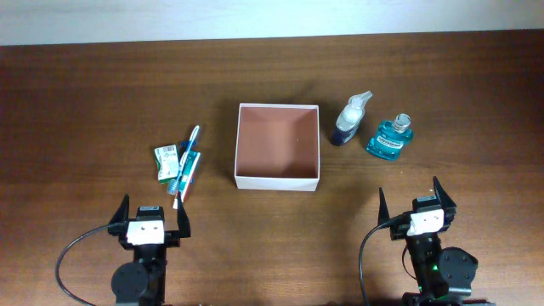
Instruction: Pack container
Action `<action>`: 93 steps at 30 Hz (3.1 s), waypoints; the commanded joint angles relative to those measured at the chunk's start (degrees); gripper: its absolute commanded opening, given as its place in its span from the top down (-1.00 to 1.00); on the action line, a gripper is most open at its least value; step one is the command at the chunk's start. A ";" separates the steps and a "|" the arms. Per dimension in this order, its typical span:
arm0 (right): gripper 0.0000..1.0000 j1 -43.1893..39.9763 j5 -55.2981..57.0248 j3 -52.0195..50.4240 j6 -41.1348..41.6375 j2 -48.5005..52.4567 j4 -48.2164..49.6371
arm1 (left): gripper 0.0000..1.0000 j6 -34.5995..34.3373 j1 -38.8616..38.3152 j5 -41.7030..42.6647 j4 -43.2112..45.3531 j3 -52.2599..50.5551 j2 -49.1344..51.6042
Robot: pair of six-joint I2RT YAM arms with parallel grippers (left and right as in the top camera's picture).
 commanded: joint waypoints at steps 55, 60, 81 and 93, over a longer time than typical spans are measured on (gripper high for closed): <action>-0.97 0.17 0.11 -0.26 0.44 -0.44 -0.39 | -0.99 0.92 0.28 1.05 -0.02 -0.46 -0.59; -0.97 0.17 0.11 -0.26 0.44 -0.44 -0.37 | -0.99 0.92 0.28 1.05 -0.02 -0.46 -0.59; -0.97 0.17 0.11 -0.26 0.44 -0.44 -0.37 | -0.99 0.92 0.28 1.05 -0.02 -0.46 -0.59; -0.97 0.20 -15.04 -0.26 5.86 -0.44 0.28 | -0.99 0.92 0.28 1.05 -0.02 -0.46 -0.59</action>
